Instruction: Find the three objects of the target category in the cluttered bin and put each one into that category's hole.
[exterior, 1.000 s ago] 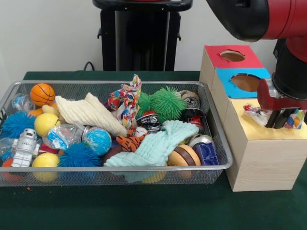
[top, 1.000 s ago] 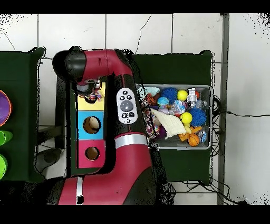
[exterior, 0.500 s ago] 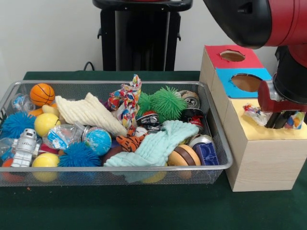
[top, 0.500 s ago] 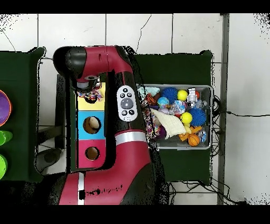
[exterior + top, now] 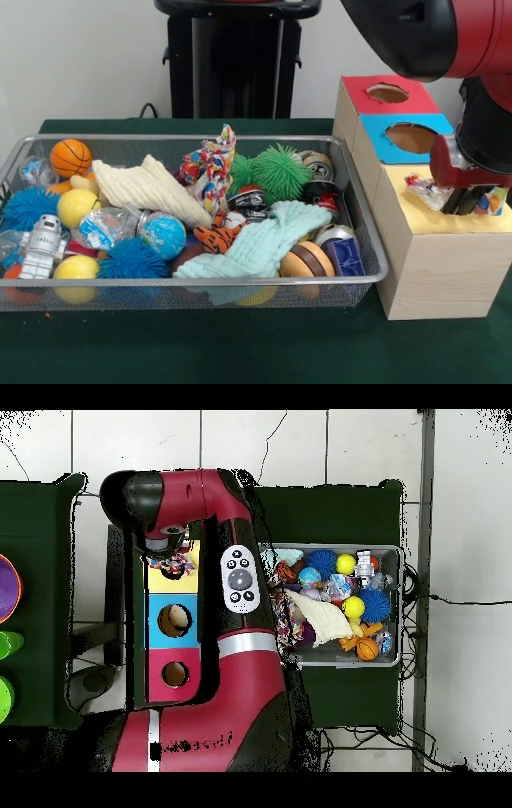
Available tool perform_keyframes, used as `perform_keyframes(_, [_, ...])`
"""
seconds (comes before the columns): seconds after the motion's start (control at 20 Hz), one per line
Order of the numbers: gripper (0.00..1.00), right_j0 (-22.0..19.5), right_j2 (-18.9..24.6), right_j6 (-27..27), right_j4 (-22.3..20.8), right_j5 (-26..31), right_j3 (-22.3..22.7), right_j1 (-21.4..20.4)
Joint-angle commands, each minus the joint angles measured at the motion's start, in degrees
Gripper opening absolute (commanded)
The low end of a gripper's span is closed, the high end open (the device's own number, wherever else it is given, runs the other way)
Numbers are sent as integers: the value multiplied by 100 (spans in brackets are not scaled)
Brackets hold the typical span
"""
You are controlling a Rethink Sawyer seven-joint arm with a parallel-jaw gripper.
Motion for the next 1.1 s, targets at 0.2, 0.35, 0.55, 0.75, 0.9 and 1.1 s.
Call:
perform_keyframes(0.2, [0, -700, 113, -1048, -1247, -3084, 398, 1410])
perform_keyframes(0.35, [0, -774, 146, -976, -1243, -3303, 577, 1360])
perform_keyframes(0.55, [0, -915, 241, -987, -1296, -3738, 749, 1360])
perform_keyframes(0.75, [0, -1017, 305, -839, -1381, -4059, 868, 1331])
perform_keyframes(0.9, [0, -1014, 182, -567, -1542, -4142, 835, 1297])
perform_keyframes(1.1, [0, -1090, 175, -551, -1554, -4196, 802, 1341])
